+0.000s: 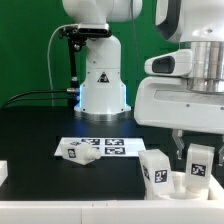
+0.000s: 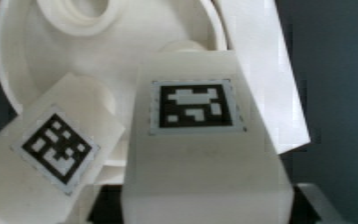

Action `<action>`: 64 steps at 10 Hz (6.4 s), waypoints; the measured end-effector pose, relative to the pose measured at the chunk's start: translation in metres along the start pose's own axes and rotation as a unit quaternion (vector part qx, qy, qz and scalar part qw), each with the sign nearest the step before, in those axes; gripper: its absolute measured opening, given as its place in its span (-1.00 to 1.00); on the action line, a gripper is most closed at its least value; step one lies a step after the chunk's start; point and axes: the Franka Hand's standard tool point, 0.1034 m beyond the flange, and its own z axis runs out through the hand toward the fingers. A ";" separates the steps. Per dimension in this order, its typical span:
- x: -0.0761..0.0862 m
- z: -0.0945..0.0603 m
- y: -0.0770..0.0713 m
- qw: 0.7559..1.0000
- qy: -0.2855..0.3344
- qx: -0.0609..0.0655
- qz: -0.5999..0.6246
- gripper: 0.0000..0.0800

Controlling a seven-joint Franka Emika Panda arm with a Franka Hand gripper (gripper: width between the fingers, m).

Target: Assemble stool

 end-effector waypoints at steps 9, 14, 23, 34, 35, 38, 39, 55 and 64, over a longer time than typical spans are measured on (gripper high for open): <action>0.000 0.002 0.021 0.912 -0.033 0.010 0.410 -0.17; -0.006 0.002 0.016 0.736 -0.053 0.004 0.674 -0.16; -0.009 -0.025 0.010 0.876 -0.077 0.016 0.475 0.61; -0.012 -0.039 0.003 0.988 -0.069 0.029 -0.136 0.62; -0.012 -0.039 0.004 0.984 -0.068 0.030 -0.164 0.62; -0.002 -0.042 0.007 0.917 -0.062 0.025 -0.393 0.62; -0.002 -0.041 0.005 0.884 -0.060 0.019 -0.464 0.62; -0.002 -0.005 0.011 0.889 -0.018 0.005 -0.457 -0.03; 0.001 -0.004 0.011 0.998 -0.022 0.032 0.047 -0.16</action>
Offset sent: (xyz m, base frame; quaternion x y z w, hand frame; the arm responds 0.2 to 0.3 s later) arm -0.0058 0.0066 -0.0080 0.0744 -0.0412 0.3996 0.9127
